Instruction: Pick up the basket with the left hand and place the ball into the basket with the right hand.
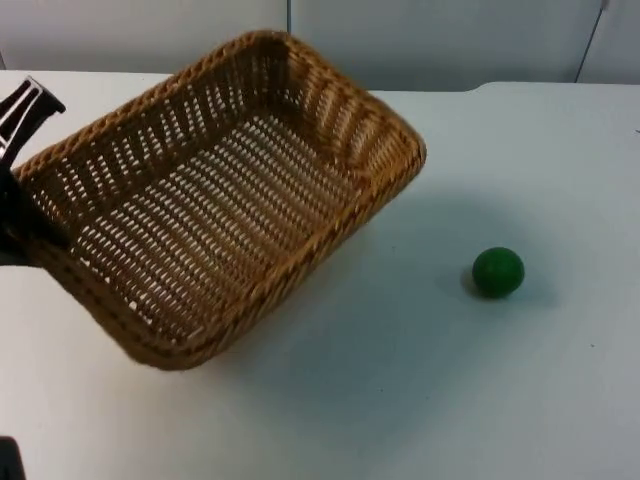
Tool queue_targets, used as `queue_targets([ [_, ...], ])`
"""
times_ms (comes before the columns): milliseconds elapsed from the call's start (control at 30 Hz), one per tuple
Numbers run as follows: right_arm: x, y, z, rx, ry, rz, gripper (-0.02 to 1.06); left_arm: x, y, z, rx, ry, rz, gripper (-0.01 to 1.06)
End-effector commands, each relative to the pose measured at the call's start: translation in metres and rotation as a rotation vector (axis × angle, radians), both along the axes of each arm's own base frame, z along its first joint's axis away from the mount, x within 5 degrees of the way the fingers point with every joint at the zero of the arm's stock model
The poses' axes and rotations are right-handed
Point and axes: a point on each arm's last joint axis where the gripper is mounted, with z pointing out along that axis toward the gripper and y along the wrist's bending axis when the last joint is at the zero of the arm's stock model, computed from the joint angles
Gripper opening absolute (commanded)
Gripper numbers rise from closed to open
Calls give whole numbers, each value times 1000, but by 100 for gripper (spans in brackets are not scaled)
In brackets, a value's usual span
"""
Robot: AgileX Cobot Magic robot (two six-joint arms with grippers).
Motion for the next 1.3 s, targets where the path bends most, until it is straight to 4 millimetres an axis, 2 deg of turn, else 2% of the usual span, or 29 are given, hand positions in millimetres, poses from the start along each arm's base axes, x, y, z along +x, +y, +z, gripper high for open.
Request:
queue_targets([
  [0, 0, 0, -1, 0, -2, 2, 0, -5, 0, 5, 27, 25, -36, 0],
  [200, 0, 0, -1, 0, -2, 2, 0, -1, 2, 13, 5, 37, -58, 0],
  [400, 0, 0, -1, 0, -2, 2, 0, 14, 19, 41, -28, 45, -95, 0],
  [533, 0, 0, -1, 0, -2, 2, 0, 20, 32, 60, 27, 71, -173, 0],
  [900, 0, 0, -1, 0, -2, 2, 0, 18, 35, 62, 80, 107, -225, 0],
  [1267, 0, 0, -1, 0, -2, 2, 0, 22, 25, 68, -44, 39, -222, 0],
])
